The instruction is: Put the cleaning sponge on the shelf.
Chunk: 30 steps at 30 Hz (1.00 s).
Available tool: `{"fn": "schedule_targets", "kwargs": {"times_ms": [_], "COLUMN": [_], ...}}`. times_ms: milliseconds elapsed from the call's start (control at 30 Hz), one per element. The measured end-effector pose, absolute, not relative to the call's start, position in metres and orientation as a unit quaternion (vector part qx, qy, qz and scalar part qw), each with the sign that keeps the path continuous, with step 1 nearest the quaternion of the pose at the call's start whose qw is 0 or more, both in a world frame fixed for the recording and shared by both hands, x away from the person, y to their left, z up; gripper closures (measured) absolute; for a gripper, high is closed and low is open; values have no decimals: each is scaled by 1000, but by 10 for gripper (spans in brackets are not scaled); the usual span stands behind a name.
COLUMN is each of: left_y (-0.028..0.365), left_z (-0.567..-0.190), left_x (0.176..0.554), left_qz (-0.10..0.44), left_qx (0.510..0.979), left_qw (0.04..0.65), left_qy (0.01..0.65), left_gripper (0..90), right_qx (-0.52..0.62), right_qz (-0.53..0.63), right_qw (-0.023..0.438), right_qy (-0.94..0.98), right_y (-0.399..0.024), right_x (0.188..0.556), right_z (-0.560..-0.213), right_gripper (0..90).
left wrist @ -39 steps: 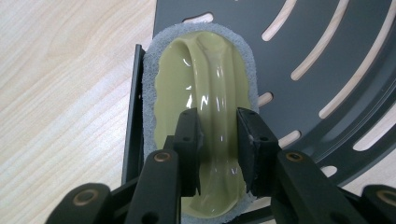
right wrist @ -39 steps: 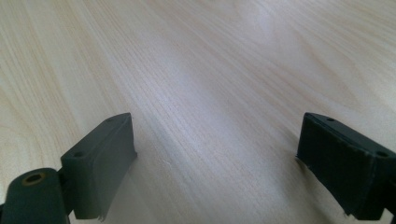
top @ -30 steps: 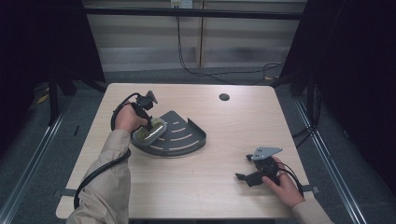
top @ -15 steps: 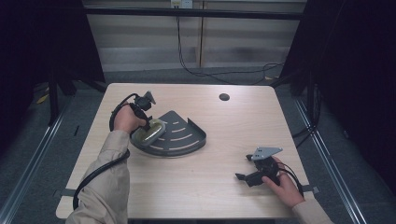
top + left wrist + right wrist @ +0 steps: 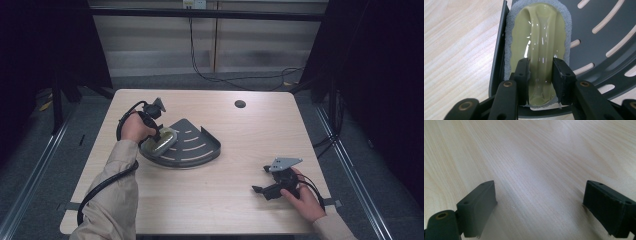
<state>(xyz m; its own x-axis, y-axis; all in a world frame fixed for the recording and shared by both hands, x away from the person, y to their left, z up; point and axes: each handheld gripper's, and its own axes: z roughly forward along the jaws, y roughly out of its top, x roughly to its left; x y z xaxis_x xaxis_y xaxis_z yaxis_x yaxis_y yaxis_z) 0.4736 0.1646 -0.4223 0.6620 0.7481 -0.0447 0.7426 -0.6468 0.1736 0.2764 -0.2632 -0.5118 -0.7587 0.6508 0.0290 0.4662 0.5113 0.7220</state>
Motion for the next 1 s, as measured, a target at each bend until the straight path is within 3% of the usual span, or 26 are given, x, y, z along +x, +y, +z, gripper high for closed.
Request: {"fn": "schedule_targets", "kwargs": {"times_ms": [300,567,1000], "left_y": [164,163,167], "left_z": [-422,-420,-412], "left_x": [473,472,467], "left_qz": [20,28,35], "left_qx": [904,895,886], "left_qw": [87,92,107], "left_qy": [419,435,449], "left_gripper": [595,407,236], "right_qx": [325,325,326], "right_qz": [373,373,373], "right_qw": [124,124,123], "right_qy": [860,860,860], "right_y": [-263,-263,-263], "right_x": [276,276,276], "right_z": [-512,-512,-512], "right_gripper": [106,106,106]}}
